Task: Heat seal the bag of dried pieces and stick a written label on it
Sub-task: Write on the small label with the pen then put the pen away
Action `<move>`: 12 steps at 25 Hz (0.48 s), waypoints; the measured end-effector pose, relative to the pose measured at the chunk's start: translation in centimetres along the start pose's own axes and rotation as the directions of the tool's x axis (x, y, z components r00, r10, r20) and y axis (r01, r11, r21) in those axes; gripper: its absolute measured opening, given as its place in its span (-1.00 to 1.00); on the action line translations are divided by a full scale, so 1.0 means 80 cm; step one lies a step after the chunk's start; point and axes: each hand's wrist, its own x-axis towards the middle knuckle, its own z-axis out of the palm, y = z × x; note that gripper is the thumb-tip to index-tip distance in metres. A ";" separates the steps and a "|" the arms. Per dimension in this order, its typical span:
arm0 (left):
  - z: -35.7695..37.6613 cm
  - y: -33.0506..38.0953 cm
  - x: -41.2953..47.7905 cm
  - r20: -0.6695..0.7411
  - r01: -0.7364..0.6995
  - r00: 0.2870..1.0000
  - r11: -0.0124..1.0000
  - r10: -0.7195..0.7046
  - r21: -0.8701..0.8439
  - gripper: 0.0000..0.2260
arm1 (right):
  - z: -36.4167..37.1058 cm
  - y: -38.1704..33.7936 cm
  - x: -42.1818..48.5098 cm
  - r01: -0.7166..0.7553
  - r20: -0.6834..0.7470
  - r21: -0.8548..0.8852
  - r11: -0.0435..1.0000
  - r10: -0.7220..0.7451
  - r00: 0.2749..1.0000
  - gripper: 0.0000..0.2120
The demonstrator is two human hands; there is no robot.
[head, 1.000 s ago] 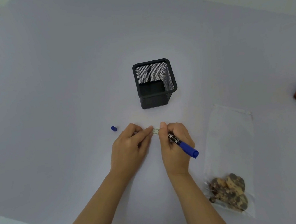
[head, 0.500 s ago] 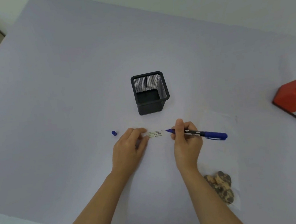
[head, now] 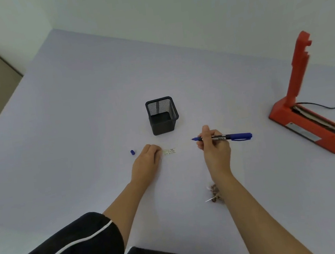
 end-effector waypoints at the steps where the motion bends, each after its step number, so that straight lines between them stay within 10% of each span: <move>1: -0.006 0.005 -0.003 -0.003 0.002 1.000 1.000 -0.002 -0.008 -0.82 | -0.002 -0.006 -0.002 0.000 0.008 0.001 1.000 0.000 1.000 -0.73; 6: -0.050 0.004 -0.010 -0.190 0.142 0.976 0.971 -0.105 0.194 -0.71 | -0.011 -0.023 -0.006 -0.089 0.065 0.195 0.977 0.078 0.995 -0.69; 12: -0.062 -0.024 -0.003 0.079 0.093 0.990 0.964 -0.116 0.251 -0.82 | -0.014 -0.034 -0.010 -0.128 0.118 0.226 0.966 0.103 0.988 -0.86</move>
